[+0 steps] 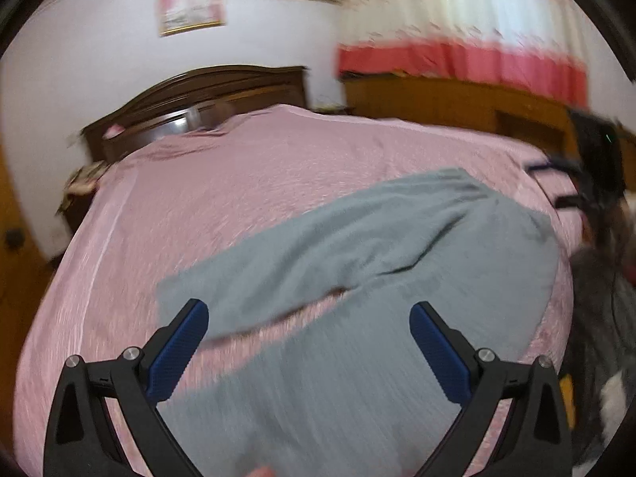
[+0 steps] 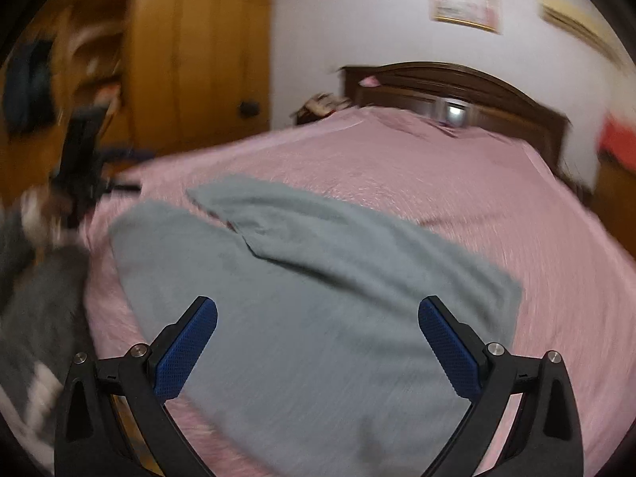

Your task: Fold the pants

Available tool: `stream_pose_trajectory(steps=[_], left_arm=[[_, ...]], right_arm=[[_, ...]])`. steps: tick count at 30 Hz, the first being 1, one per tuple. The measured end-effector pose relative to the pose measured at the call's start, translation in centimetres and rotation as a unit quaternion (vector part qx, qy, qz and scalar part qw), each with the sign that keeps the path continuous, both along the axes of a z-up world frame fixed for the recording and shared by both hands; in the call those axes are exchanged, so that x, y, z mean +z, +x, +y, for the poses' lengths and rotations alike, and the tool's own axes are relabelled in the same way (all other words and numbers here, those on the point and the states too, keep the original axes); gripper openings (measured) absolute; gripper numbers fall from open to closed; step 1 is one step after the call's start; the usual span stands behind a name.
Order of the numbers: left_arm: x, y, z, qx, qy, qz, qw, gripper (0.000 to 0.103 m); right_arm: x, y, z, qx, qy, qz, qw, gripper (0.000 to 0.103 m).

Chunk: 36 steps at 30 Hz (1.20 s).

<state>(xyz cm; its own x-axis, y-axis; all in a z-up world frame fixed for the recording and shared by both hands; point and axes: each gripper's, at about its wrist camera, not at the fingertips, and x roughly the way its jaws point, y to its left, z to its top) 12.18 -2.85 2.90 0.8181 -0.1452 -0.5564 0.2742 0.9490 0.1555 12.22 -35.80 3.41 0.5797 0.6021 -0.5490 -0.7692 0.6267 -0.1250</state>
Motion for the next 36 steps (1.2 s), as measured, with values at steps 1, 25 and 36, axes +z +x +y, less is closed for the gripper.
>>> stream_pose_trajectory(steps=[1, 25, 36], left_arm=[[0.3, 1.8, -0.5, -0.019, 0.028, 0.012, 0.9993, 0.103], [-7.4, 31.8, -7.8, -0.176, 0.199, 0.218, 0.9391, 0.067], [-8.3, 31.3, -7.3, -0.231, 0.186, 0.252, 0.9211, 0.054]], right_arm=[[0.3, 1.0, 0.8, 0.012, -0.021, -0.005, 1.0, 0.103], [-5.2, 30.9, 16.2, 0.13, -0.304, 0.194, 0.924, 0.043], [-6.9, 30.5, 17.0, 0.154, -0.301, 0.232, 0.912, 0.016]])
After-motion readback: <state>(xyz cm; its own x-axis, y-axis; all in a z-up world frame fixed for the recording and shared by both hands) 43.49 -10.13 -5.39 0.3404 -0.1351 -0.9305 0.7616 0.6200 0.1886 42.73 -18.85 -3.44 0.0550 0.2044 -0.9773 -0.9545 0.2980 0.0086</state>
